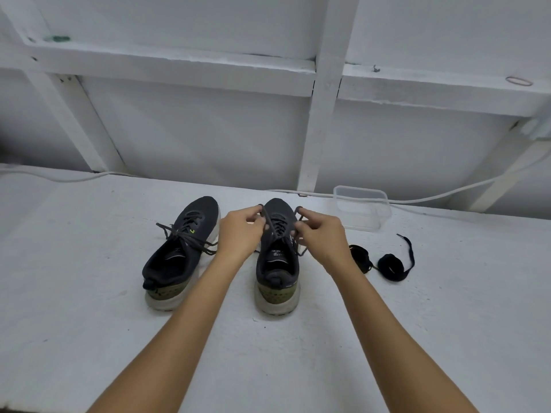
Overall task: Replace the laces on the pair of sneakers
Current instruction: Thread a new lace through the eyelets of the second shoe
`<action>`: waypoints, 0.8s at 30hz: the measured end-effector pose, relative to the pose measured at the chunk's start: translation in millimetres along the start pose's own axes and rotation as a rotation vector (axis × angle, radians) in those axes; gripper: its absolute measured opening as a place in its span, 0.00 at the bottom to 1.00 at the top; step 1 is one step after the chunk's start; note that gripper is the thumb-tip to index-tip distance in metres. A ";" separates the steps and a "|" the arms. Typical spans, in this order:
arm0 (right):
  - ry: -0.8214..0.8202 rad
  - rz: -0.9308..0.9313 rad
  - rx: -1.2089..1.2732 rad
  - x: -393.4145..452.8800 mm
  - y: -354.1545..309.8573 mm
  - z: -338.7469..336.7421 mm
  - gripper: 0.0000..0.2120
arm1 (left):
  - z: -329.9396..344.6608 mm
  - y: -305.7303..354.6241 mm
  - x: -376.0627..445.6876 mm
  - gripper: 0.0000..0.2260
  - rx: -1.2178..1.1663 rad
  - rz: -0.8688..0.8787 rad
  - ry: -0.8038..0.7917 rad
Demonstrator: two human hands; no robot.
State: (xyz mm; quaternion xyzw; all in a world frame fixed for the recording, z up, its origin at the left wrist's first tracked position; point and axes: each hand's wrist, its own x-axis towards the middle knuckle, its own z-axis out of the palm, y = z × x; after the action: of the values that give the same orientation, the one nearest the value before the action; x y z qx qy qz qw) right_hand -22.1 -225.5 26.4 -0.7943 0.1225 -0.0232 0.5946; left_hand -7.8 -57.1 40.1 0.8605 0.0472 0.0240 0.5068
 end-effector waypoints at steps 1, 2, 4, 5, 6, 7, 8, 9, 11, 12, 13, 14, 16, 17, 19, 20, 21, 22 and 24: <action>-0.011 0.032 0.065 0.5 -1.8 0.3 0.20 | 1.9 2.5 -0.2 0.10 -0.014 0.000 -0.002; -0.014 0.049 0.103 1.1 -3.3 0.2 0.21 | 2.5 5.8 -1.6 0.10 -0.017 0.006 -0.004; -0.015 0.045 0.121 0.9 -7.1 0.0 0.23 | 3.4 6.7 -2.1 0.14 -0.007 0.030 -0.027; -0.017 0.035 0.116 0.2 -9.0 0.1 0.21 | 3.7 5.5 -1.0 0.17 0.012 0.045 -0.044; -0.017 0.031 0.115 -0.1 -10.2 0.3 0.18 | 3.6 4.8 -0.9 0.18 0.032 0.063 -0.062; -0.016 0.036 0.113 0.3 -10.9 0.5 0.15 | 4.1 3.4 0.0 0.17 0.039 0.079 -0.076; -0.014 0.047 0.114 0.8 -11.5 0.5 0.14 | 4.6 2.1 0.1 0.15 0.030 0.091 -0.088; -0.018 0.071 0.118 1.4 -12.1 0.4 0.14 | 5.4 0.7 0.0 0.13 0.009 0.095 -0.093; -0.045 0.127 0.159 3.4 -12.6 0.8 0.14 | 6.3 -1.0 0.1 0.11 -0.025 0.095 -0.087; -0.059 0.146 0.181 3.5 -12.6 1.5 0.13 | 6.9 -1.1 0.1 0.10 -0.031 0.097 -0.082; -0.065 0.161 0.184 3.4 -12.0 2.2 0.11 | 8.0 -1.4 0.5 0.10 -0.037 0.095 -0.078; -0.060 0.169 0.176 3.3 -11.2 2.9 0.09 | 9.1 -1.6 1.2 0.09 -0.043 0.091 -0.074; -0.028 0.170 0.147 3.4 -8.1 4.0 0.07 | 9.7 -2.8 2.5 0.07 -0.050 0.081 -0.067; -0.014 0.161 0.134 3.0 -6.5 3.8 0.06 | 9.5 -3.6 3.2 0.07 -0.047 0.079 -0.063; -0.016 0.138 0.138 1.1 -4.9 2.2 0.04 | 8.6 -6.1 4.2 0.07 -0.039 0.079 -0.058; -0.028 0.126 0.152 0.3 -4.7 1.1 0.04 | 7.9 -6.9 4.5 0.07 -0.038 0.077 -0.057; -0.045 0.117 0.165 -0.7 -4.8 -0.3 0.04 | 7.2 -7.1 4.2 0.07 -0.037 0.075 -0.058; -0.064 0.117 0.180 -1.5 -5.1 -1.6 0.05 | 6.9 -7.0 3.7 0.07 -0.037 0.073 -0.056; -0.106 0.155 0.232 -1.8 -6.6 -3.8 0.08 | 6.7 -7.0 3.4 0.07 -0.054 0.065 -0.053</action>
State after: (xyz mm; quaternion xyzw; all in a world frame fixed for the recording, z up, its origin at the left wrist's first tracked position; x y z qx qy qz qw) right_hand -23.4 -226.9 34.0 -0.7085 0.1484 0.0506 0.6881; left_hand -4.2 -59.2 30.7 0.8478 0.0053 0.0188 0.5299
